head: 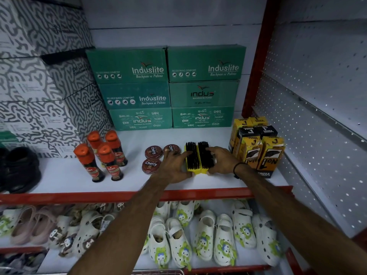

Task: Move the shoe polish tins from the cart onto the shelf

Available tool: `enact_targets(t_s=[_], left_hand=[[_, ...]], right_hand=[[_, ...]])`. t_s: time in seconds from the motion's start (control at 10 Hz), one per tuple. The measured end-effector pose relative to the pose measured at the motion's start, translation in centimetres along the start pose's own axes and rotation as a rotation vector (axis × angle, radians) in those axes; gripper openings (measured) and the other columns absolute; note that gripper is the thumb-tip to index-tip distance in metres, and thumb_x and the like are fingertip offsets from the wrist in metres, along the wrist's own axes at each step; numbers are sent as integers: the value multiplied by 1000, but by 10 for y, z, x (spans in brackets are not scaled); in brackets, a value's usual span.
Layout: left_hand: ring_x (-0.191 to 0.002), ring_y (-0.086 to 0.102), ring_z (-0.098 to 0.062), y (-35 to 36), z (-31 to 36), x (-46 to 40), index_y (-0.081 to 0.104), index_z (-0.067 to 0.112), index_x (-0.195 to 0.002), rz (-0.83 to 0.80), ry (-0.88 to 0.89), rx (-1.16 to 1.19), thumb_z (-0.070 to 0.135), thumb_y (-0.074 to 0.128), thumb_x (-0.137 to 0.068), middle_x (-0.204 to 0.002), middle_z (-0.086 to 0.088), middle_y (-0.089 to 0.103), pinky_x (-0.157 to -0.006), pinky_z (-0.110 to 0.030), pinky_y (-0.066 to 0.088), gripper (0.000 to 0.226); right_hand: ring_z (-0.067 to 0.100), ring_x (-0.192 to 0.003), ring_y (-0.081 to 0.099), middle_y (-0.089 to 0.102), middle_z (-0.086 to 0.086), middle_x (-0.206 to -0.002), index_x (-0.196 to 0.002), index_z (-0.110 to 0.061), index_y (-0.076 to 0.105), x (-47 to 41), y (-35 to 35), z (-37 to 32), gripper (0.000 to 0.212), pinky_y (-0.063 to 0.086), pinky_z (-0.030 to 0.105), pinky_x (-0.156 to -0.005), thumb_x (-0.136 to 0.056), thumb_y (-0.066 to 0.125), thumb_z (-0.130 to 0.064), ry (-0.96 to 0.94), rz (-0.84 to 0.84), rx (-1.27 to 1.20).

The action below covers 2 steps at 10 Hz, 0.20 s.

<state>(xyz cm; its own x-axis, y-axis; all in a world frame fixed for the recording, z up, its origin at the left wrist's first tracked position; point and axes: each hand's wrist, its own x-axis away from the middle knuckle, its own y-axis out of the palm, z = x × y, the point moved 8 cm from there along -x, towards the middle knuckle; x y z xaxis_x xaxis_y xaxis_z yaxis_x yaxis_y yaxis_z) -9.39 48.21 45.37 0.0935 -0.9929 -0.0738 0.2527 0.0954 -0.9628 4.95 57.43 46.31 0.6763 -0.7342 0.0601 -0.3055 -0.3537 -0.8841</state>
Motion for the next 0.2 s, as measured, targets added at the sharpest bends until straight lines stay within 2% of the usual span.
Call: enact_targets(t_s=[0.1, 0.2], left_hand=[[-148, 36, -35, 1, 1, -1, 29, 21, -160, -6, 21, -12, 50, 72, -83, -137, -16, 65, -125, -54, 13, 93], [-152, 30, -36, -7, -5, -2, 21, 25, -162, 45, -25, -41, 57, 69, -82, -153, -17, 49, -127, -54, 14, 99]], right_hand=[[36, -129, 55, 57, 19, -141, -147, -5, 46, 0, 0, -5, 92, 48, 38, -104, -68, 92, -13, -14, 2, -8], [34, -139, 48, 49, 14, -150, -152, -9, 37, -1, -7, -13, 94, 45, 40, -110, -74, 88, -23, -16, 30, -76]])
